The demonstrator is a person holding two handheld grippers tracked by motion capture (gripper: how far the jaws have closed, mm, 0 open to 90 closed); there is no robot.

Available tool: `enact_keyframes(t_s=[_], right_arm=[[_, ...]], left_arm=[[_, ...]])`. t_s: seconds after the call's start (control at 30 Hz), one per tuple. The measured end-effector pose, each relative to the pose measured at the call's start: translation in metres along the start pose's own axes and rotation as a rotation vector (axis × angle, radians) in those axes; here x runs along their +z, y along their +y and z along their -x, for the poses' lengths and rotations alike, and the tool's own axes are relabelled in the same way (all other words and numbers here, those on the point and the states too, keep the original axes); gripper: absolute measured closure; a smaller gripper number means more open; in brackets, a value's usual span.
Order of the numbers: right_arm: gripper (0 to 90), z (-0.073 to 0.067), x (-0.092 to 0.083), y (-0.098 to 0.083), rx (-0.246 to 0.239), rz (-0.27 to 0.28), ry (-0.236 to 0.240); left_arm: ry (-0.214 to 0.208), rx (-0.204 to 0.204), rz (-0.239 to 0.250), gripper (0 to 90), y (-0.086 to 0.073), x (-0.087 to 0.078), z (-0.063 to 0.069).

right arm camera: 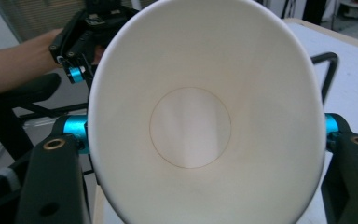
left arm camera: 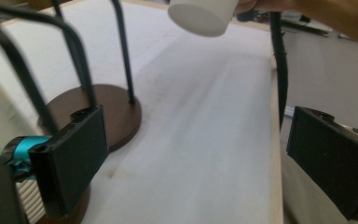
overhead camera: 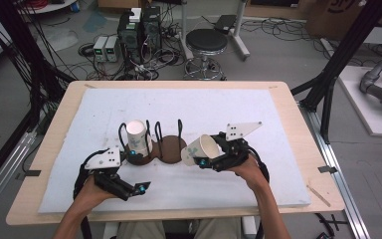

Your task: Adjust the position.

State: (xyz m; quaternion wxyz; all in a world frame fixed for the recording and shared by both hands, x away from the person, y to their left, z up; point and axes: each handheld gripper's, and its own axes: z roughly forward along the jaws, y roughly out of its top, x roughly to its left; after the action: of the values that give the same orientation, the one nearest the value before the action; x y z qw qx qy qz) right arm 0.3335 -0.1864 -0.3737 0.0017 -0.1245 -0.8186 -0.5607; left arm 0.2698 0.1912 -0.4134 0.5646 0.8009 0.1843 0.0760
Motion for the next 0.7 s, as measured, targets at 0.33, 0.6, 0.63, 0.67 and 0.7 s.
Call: enact_keyframes(t_s=[0.33,0.6,0.63,0.67,0.7], right_arm=[[29.9,0.009,-0.006,0.006,0.014,-0.110,-0.096],[29.9,0.019,-0.003,0.015,0.018,-0.286,-0.235],[30.0,0.020,-0.003,0.016,0.022,-0.298,-0.249],[30.0,0.021,-0.003,0.017,0.027,-0.308,-0.264],[30.1,0.023,-0.003,0.018,0.027,-0.327,-0.278]], left_arm=[[0.177,-0.064,-0.011,5.5,-0.021,-0.030,-0.017],[0.343,-0.130,-0.021,5.5,-0.035,-0.033,-0.032],[0.353,-0.136,-0.018,5.5,-0.036,-0.033,-0.032],[0.373,-0.143,-0.016,5.5,-0.037,-0.033,-0.034],[0.391,-0.145,-0.016,5.5,-0.039,-0.034,-0.035]])
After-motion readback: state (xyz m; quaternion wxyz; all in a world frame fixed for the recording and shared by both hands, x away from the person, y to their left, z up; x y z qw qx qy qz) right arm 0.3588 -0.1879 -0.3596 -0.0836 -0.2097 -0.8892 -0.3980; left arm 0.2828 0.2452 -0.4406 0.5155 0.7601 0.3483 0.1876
